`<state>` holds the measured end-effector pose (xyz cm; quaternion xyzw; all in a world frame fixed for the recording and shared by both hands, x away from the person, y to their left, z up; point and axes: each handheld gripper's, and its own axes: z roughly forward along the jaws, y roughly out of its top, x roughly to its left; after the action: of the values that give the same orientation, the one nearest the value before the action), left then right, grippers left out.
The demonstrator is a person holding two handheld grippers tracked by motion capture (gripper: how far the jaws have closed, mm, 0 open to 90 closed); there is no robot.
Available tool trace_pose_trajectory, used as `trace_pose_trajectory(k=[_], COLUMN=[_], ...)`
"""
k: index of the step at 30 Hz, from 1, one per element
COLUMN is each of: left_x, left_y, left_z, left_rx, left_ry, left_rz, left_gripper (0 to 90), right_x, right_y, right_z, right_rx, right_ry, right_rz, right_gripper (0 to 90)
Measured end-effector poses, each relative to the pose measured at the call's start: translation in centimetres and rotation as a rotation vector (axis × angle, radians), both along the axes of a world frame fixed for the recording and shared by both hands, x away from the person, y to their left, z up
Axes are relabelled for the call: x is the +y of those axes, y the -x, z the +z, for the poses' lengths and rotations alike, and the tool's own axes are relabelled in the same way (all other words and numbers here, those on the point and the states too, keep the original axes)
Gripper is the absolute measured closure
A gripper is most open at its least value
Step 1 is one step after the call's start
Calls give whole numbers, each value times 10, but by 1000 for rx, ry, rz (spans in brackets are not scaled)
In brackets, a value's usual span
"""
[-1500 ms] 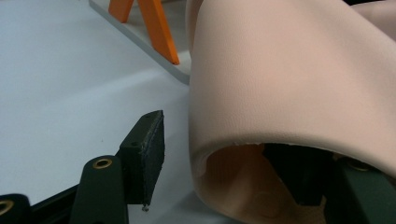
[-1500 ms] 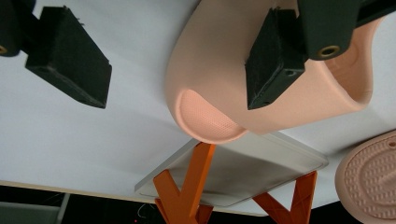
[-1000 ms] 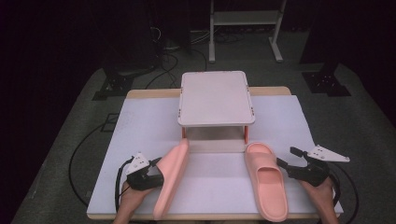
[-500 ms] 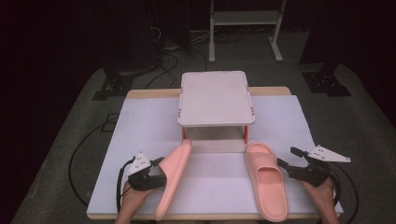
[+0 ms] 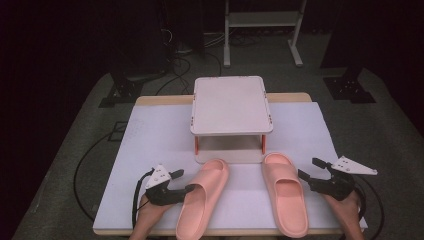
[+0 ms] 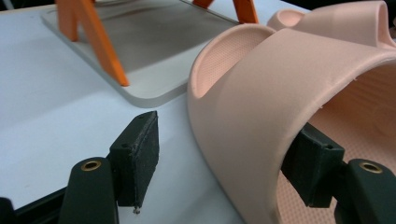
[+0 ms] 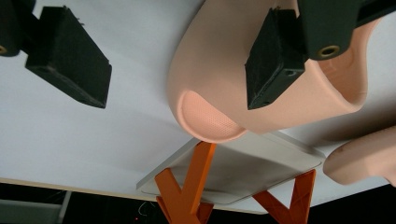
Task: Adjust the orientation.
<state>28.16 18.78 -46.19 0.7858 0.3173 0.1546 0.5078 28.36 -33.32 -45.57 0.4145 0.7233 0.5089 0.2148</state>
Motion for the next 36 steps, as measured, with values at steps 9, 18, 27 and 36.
trace_pose_trajectory(k=[9, 18, 27, 36], left_x=[-9, -15, -18, -21], left_y=[1, 3, 5, 7], left_z=[-2, -3, -3, -5], left_rx=[12, 31, 25, 32], left_ry=[-18, -23, -28, -39], left_rz=[-39, -74, -87, -87], left_gripper=[314, 381, 429, 494], right_x=[-2, -4, -3, 1], right_y=[2, 9, 15, 19], right_z=[0, 1, 3, 3], right_rx=[-6, -17, -41, -45], right_ry=[-9, -30, -38, -36], right_rz=[10, 37, 85, 124], right_gripper=[222, 224, 224, 224])
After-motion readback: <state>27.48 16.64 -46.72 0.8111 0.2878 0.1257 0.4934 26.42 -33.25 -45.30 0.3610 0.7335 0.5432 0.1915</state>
